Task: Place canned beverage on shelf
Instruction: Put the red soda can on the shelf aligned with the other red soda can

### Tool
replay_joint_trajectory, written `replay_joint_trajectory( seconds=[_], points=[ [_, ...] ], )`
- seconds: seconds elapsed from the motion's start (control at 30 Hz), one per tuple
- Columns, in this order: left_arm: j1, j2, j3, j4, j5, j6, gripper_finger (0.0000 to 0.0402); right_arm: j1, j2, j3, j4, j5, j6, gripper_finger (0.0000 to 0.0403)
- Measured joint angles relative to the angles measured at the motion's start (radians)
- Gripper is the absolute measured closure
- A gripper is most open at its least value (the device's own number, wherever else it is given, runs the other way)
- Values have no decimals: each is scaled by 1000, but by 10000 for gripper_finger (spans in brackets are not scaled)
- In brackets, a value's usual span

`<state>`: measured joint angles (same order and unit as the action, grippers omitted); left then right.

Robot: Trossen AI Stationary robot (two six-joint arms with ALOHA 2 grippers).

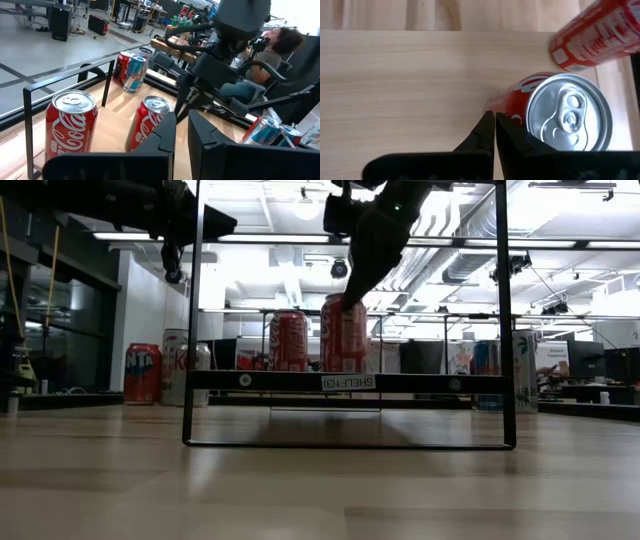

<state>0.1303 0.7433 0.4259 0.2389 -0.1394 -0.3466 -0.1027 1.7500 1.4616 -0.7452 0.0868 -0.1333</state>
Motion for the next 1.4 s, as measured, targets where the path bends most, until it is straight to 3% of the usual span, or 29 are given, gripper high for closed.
replay_joint_trajectory(
  seconds=[0.57,1.4],
  points=[
    [0,0,0,-1,-57,0,401,-101,3,1,48,1,-33,403],
    [1,5,0,-2,-58,-19,401,-137,51,1,60,63,-132,403]
  ],
)
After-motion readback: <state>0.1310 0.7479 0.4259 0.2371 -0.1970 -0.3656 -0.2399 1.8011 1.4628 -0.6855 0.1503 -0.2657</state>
